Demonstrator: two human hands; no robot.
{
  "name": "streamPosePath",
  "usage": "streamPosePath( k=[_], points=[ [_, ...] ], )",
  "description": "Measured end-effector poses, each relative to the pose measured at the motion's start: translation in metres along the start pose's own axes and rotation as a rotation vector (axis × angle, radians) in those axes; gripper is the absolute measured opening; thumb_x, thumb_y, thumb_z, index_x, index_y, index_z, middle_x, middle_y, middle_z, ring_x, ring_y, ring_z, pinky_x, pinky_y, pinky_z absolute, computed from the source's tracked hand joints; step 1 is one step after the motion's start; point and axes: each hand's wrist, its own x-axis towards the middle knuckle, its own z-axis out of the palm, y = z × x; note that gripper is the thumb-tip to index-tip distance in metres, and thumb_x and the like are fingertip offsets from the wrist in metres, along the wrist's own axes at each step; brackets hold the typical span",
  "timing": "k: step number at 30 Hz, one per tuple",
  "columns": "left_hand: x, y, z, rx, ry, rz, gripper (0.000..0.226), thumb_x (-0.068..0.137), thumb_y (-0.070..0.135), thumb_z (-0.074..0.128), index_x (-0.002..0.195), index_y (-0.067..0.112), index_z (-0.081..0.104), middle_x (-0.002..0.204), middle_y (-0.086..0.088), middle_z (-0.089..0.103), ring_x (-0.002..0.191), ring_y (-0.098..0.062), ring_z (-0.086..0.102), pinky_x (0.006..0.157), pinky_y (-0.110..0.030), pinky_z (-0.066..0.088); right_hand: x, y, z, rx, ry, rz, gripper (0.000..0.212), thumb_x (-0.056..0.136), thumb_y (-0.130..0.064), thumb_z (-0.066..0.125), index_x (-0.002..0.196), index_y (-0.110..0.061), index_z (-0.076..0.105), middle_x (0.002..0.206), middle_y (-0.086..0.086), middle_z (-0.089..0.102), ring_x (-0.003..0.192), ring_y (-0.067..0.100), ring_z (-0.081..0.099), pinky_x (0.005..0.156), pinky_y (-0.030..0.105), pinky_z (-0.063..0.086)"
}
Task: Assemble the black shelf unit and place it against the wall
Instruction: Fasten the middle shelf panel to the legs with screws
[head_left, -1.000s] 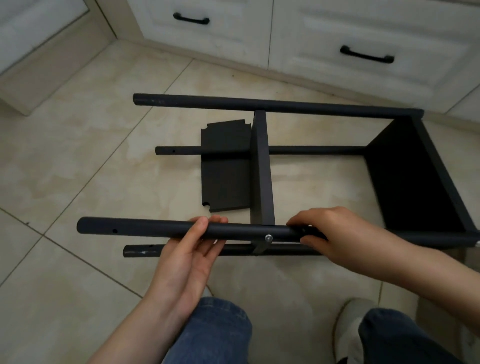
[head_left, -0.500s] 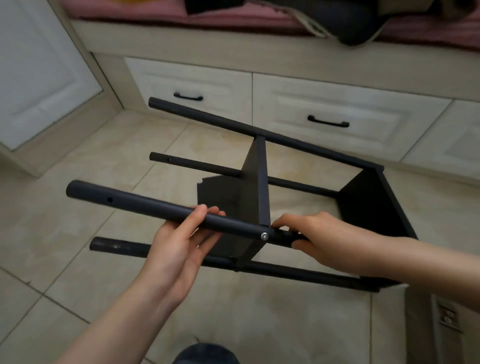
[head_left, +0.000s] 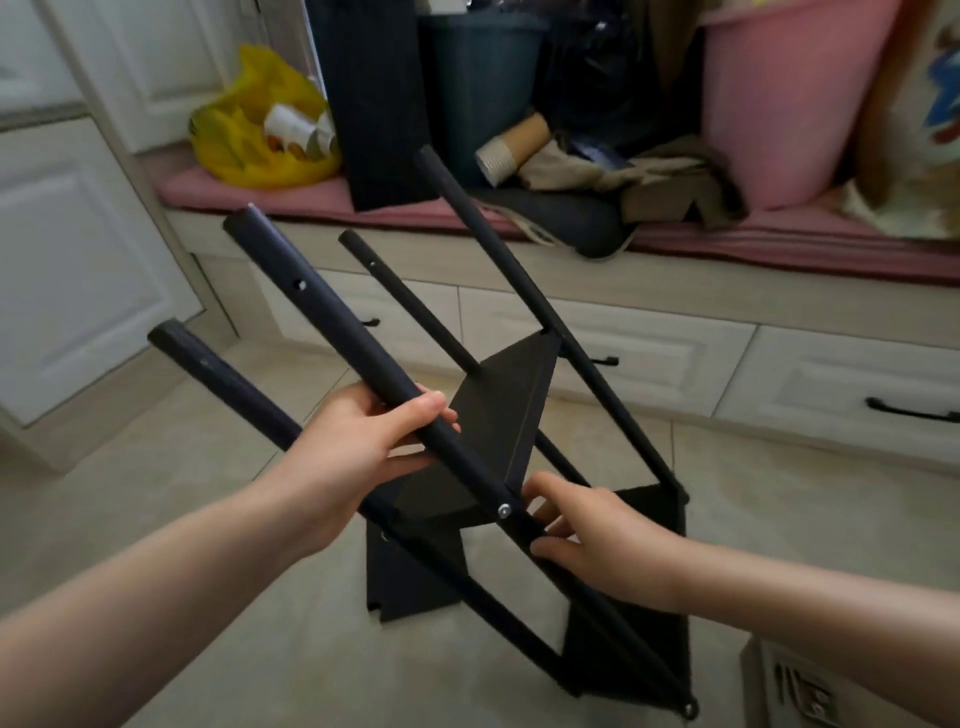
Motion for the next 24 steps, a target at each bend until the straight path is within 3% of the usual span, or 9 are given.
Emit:
streamPosePath(
  k=[5,9,15,19,24],
  points=[
    [-0.012,0.031,0.023,0.207,-0.064,-0.002,0.017,0.095,0.020,0.067,0.106,0.008,0.066,0.093,-0.006,0.078,0.094,-0.017,0.075,0.079,-0.030,0.062,-0.028,0.007,0.000,0.193,-0.033,0.007,0.050,0.097,-0.015,0.059,0.137,-0.040,0.042,0.136,-0.006,0.056,0.121,0.005,0.055,0.100,0.023,0.050],
    [-0.027,0.040,0.040,0.320,-0.113,0.027,0.018,0.096,0.022,0.066,0.107,0.009,0.067,0.093,-0.004,0.078,0.089,-0.012,0.075,0.072,-0.023,0.061,-0.047,0.014,0.007,0.315,-0.055,0.012,0.052,0.096,-0.011,0.061,0.136,-0.040,0.043,0.136,-0.006,0.056,0.125,0.008,0.055,0.102,0.030,0.051],
    [-0.057,0.035,0.049,0.408,-0.104,0.065,0.015,0.097,0.022,0.066,0.100,0.008,0.069,0.086,-0.002,0.078,0.084,-0.008,0.075,0.069,-0.021,0.059,-0.069,0.009,-0.010,0.214,-0.041,0.006,0.033,0.097,-0.016,0.061,0.129,-0.024,0.057,0.123,-0.004,0.065,0.112,0.007,0.063,0.099,0.028,0.052],
    [-0.073,0.030,0.043,0.442,-0.034,0.098,0.013,0.096,0.022,0.066,0.094,0.010,0.069,0.081,-0.002,0.077,0.082,-0.012,0.075,0.074,-0.025,0.059,-0.081,0.017,-0.044,0.151,0.161,0.138,0.022,0.098,-0.022,0.059,0.120,-0.020,0.063,0.112,-0.003,0.068,0.100,0.010,0.065,0.091,0.030,0.056],
    [-0.084,0.030,0.030,0.575,-0.021,0.194,0.021,0.097,0.014,0.062,0.079,0.007,0.070,0.076,-0.004,0.076,0.078,-0.015,0.073,0.085,-0.040,0.058,-0.098,0.043,-0.083,0.299,0.503,0.329,0.021,0.098,-0.019,0.059,0.118,-0.012,0.058,0.106,0.007,0.065,0.096,0.021,0.065,0.083,0.037,0.058]
  ],
)
